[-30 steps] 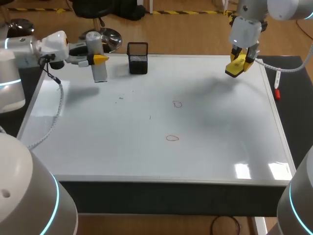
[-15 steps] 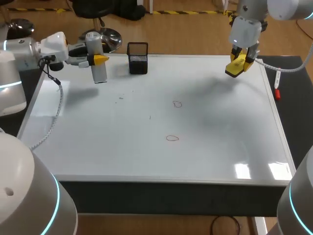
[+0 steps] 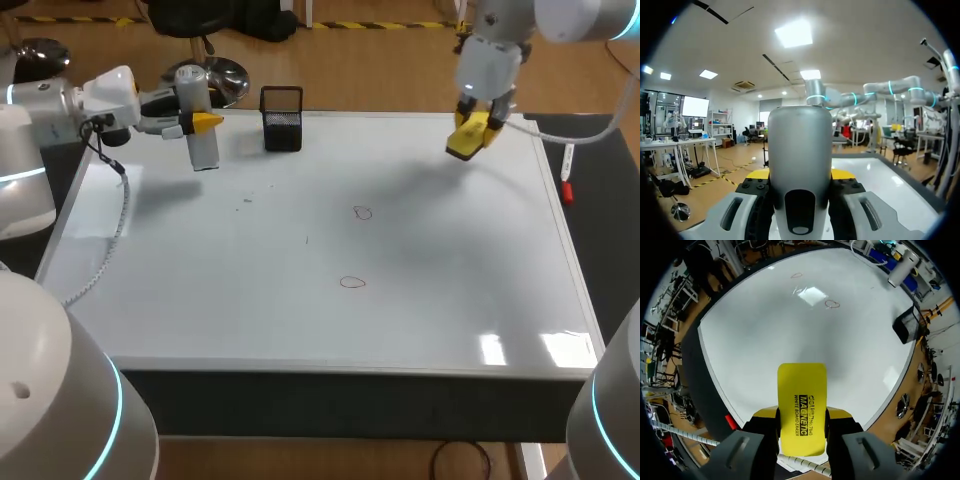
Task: Pick up the inspection probe, press it on each red-marked spot on the whiteboard one by one, put down the probe, pick up the eraser, and wipe off all the red marks.
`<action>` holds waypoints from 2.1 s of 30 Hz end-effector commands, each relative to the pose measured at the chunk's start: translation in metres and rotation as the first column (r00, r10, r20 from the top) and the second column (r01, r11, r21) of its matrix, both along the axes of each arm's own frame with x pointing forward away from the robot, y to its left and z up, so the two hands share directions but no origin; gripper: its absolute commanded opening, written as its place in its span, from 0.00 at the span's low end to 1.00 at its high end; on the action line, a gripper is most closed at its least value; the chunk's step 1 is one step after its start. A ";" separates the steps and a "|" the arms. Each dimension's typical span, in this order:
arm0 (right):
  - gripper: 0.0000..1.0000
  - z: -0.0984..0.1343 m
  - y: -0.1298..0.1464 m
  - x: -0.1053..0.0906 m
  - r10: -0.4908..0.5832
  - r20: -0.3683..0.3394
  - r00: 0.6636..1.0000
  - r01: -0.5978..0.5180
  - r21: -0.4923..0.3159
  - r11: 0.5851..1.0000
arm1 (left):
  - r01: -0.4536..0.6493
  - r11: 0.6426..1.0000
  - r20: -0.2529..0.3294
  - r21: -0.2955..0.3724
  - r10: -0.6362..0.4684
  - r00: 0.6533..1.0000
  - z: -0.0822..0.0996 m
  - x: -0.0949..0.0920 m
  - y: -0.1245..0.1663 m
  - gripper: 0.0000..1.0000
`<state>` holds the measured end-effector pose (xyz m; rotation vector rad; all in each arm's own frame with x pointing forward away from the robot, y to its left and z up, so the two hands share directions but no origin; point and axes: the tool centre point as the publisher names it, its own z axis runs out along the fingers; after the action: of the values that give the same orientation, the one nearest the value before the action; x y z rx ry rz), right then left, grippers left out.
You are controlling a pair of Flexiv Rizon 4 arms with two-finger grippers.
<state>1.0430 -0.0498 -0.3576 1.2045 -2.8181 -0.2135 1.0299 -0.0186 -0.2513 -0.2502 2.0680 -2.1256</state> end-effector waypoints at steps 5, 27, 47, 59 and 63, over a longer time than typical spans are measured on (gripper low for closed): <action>0.00 0.007 0.050 -0.040 0.130 0.010 0.991 -0.130 -0.009 0.991 | -0.007 1.000 0.002 0.001 0.007 1.000 0.002 -0.002 -0.001 0.00; 0.00 -0.008 0.167 -0.117 0.408 -0.014 0.913 -0.407 0.023 0.913 | -0.007 1.000 0.002 0.001 0.007 1.000 0.002 -0.002 -0.001 0.00; 0.00 -0.053 0.227 -0.136 0.498 -0.056 0.865 -0.493 0.092 0.865 | -0.007 1.000 0.002 0.001 0.007 1.000 0.002 -0.002 -0.001 0.00; 0.00 -0.061 0.228 -0.137 0.508 -0.068 0.858 -0.505 0.058 0.861 | -0.007 1.000 0.002 0.001 0.007 1.000 0.002 -0.002 -0.001 0.00; 0.00 -0.065 0.225 -0.137 0.502 -0.074 0.862 -0.499 0.047 0.865 | -0.007 1.000 0.002 0.001 0.007 1.000 0.002 -0.002 -0.001 0.00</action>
<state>0.9055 0.1744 -0.4216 1.8287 -2.3310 -0.2588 1.0294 -0.0187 -0.2509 -0.2517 2.0672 -2.1243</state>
